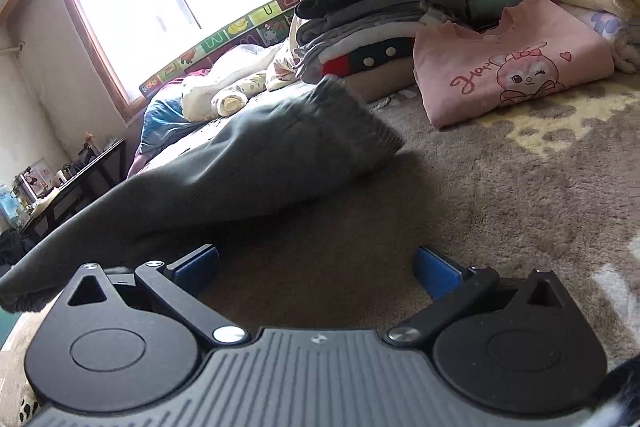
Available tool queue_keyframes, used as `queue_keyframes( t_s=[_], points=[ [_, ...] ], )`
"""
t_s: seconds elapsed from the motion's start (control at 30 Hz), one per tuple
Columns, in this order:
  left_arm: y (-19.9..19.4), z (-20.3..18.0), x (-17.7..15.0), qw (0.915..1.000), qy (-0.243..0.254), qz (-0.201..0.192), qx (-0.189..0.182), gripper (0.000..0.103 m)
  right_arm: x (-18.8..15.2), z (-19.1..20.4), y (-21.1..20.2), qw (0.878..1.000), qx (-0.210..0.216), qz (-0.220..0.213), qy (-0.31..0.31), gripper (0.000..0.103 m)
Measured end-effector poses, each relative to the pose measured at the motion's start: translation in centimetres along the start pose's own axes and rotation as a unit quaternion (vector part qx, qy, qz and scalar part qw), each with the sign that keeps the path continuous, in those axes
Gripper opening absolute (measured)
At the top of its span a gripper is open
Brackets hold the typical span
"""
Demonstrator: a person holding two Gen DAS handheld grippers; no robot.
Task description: Fold clothes
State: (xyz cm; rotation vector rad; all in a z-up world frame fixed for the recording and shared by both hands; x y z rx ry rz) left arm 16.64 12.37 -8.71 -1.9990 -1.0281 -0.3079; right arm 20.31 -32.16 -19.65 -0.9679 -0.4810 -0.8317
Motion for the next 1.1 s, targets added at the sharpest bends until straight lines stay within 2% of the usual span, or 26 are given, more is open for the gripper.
queue_keyframes(
  t_s=[0.13,0.2,0.27,0.33,0.4,0.53,0.67,0.8,0.93,0.97,1.0,1.03,1.1],
  points=[
    [-3.3,5.3,-0.9,0.9982,-0.035,-0.003,0.048,0.007,-0.3,-0.2,-0.8,1.0,0.012,0.009,0.021,0.103],
    [-4.2,7.6,-1.3,0.9961,-0.053,0.008,0.07,0.018,-0.5,-0.2,-1.2,0.999,0.017,0.014,0.032,0.103],
    [-5.0,9.1,-1.6,0.9929,-0.077,0.007,0.09,0.045,-0.8,-0.1,-1.6,0.999,0.018,0.021,0.042,0.103],
    [-6.1,9.6,-1.6,0.9914,-0.08,-0.011,0.103,0.053,-0.9,0.5,-2.4,0.999,0.018,0.017,0.042,0.103],
    [-6.7,9.3,-1.3,0.9922,-0.061,-0.015,0.107,0.056,-1.0,1.1,-3.3,0.999,0.018,0.012,0.038,0.103],
    [-6.0,7.9,-1.1,0.995,-0.034,-0.005,0.094,0.063,-0.1,4.4,-5.1,0.999,0.01,-0.017,-0.046,0.102],
    [-5.1,6.7,-1.1,0.9966,-0.014,0.008,0.081,0.065,2.1,8.4,-4.8,0.987,0.005,-0.016,-0.161,0.101],
    [-2.9,6.4,-2.0,0.996,-0.047,0.044,0.062,0.065,4.3,10.6,-1.5,0.972,0.007,0.03,-0.231,0.101],
    [-0.8,7.2,-2.5,0.9901,-0.113,0.076,0.033,0.067,5.2,12.0,2.0,0.958,0.011,0.066,-0.28,0.101],
    [-0.3,7.5,-2.4,0.9884,-0.126,0.081,0.029,0.07,5.1,12.3,2.6,0.954,0.019,0.082,-0.287,0.098],
    [0.3,7.8,-2.2,0.9874,-0.132,0.082,0.03,0.07,4.9,12.7,3.1,0.95,0.027,0.098,-0.294,0.089],
    [0.9,8.1,-1.9,0.9852,-0.144,0.086,0.034,0.072,4.7,12.9,3.4,0.946,0.031,0.111,-0.302,0.059],
    [1.9,8.7,-1.2,0.9812,-0.169,0.087,0.036,0.072,4.0,13.4,3.3,0.938,0.04,0.124,-0.321,0.041]
  ],
)
Point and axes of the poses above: each gripper's, at about its wrist camera, not at the fingertips, and y roughly the way its jaws point, z to its left, x to its top, the point moved 5 cm from there along y, roughly the way its jaws point, and after that the axes turned 11 degrees about z, right-handed, at the moved point
